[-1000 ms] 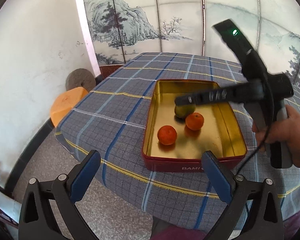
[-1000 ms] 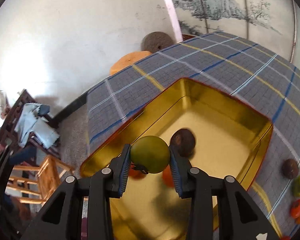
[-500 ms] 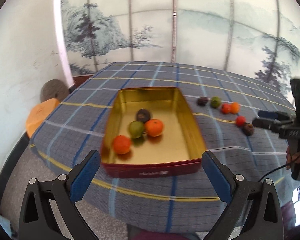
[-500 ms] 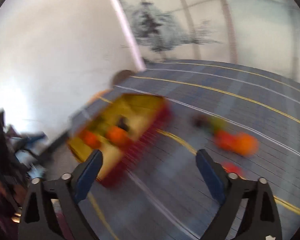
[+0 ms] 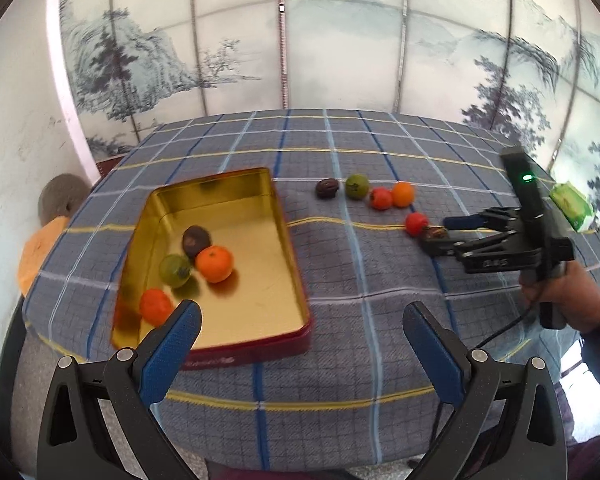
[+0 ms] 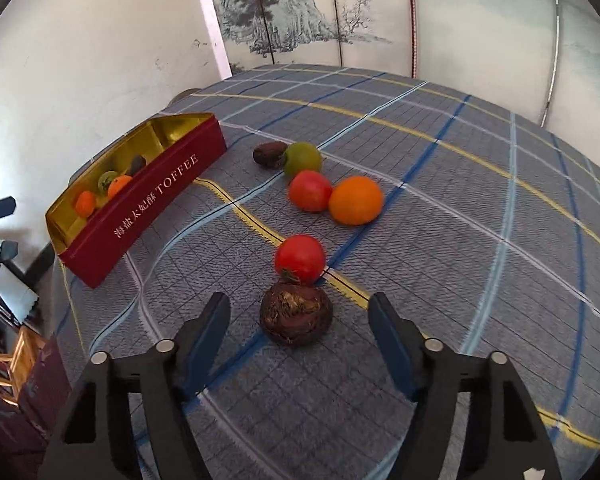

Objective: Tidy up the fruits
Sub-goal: 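Grasp the mangosteen with the right gripper while the left gripper grasps a red tomato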

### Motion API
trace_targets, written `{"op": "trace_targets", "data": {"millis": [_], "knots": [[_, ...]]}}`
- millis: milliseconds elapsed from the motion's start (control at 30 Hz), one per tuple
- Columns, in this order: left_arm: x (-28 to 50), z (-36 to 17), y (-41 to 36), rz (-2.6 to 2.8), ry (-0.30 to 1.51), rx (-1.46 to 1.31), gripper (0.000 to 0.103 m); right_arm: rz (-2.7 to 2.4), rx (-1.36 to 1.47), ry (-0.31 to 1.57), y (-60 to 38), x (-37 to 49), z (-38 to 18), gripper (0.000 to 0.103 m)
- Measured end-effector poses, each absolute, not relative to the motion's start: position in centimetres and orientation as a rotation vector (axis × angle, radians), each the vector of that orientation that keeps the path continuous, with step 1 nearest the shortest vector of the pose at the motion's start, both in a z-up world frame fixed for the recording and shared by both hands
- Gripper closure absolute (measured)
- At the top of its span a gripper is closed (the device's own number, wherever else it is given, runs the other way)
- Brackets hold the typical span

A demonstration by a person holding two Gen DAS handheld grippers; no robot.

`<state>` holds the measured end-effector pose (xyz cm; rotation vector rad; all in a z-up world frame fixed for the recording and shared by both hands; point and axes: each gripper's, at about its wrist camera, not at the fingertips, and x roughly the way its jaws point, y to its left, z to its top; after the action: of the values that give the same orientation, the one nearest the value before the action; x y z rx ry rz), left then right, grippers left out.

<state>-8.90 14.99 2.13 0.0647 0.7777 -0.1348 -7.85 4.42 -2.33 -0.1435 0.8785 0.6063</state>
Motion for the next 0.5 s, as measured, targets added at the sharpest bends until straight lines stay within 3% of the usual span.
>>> {"op": "trace_targets", "data": {"millis": [133, 500], "knots": [[-6.8, 2.6, 12.6, -0.172, 0.757, 0.098, 0.003, 0.611, -0.159, 0.902, 4.5, -7.2, -2.9, 0.067], [1.4, 0.2, 3.1, -0.381, 0.789, 0.158, 0.006, 0.294, -0.039, 0.82, -10.6, -7.2, -0.7, 0.067]]}}
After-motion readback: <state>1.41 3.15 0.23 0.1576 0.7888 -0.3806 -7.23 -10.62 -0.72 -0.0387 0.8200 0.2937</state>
